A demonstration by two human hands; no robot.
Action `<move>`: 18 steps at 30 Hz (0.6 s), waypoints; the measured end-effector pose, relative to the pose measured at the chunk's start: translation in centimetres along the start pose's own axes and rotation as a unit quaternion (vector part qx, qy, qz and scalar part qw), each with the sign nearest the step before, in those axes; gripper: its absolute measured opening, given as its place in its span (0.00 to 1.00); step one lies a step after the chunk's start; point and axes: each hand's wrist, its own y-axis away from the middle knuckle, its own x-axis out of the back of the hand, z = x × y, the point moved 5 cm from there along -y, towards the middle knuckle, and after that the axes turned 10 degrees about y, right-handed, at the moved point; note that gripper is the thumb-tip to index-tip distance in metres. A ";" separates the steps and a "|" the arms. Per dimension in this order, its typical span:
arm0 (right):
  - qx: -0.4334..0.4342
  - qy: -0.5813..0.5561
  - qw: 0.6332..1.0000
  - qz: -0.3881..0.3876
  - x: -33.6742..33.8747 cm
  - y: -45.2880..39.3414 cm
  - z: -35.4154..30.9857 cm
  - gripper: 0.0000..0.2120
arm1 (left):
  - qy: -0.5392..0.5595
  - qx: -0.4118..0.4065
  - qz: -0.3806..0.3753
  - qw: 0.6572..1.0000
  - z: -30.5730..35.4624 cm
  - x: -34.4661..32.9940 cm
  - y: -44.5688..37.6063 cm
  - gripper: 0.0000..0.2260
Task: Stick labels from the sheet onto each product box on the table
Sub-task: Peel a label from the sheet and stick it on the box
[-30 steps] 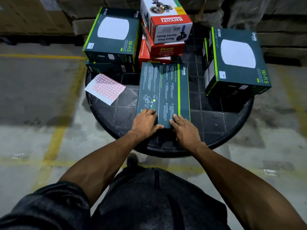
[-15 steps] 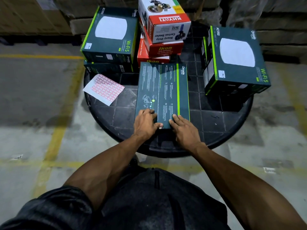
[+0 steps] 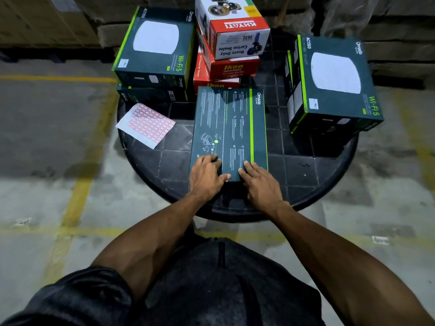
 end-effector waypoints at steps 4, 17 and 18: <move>0.001 0.005 1.000 0.003 0.0 0.0 -0.1 0.28 | 0.008 -0.019 -0.001 1.000 -0.1 0.0 0.3 0.27; -0.002 0.017 1.000 0.001 -0.4 -0.2 0.0 0.26 | -0.203 -0.146 -0.051 0.967 -0.6 -0.7 0.9 0.33; -0.003 0.017 1.000 0.004 -0.4 -0.2 0.0 0.26 | -0.214 -0.153 -0.054 0.963 -0.5 -0.8 0.8 0.33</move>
